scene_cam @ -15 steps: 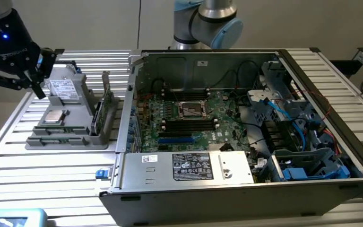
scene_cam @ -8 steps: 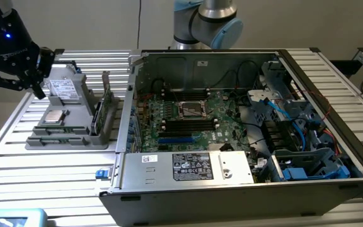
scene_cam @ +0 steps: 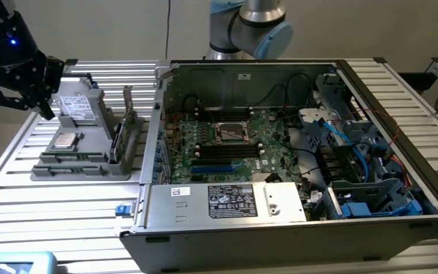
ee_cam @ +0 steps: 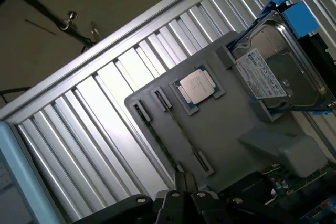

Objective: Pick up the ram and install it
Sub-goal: 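Pick up the ram and move it above insertion slot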

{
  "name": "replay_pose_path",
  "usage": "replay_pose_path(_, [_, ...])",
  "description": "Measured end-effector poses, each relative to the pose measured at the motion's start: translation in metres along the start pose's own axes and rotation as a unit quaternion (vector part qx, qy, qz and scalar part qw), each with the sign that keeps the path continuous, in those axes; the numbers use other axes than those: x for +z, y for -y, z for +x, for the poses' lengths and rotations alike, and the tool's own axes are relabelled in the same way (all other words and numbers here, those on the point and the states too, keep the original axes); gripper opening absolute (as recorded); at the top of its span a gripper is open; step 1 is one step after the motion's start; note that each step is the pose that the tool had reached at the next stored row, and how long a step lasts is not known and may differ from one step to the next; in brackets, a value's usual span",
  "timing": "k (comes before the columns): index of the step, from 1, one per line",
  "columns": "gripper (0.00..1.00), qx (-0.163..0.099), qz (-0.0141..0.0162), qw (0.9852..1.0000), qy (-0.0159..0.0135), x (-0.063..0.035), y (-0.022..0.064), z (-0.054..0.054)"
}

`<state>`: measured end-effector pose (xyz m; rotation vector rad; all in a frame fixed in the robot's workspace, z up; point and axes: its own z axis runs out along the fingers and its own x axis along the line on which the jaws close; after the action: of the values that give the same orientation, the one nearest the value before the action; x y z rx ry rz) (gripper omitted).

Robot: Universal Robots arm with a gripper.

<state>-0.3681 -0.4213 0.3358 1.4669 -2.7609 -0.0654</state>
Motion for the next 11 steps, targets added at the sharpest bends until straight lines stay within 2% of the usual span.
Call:
replay_pose_path(6, [0.11,-0.046,-0.0003,0.9989,-0.0020,0.0001,-0.0001,0.0001])
replay_pose_path(11, [0.11,-0.084,-0.0004,0.9964,-0.0036,0.0001,-0.0002,0.0001])
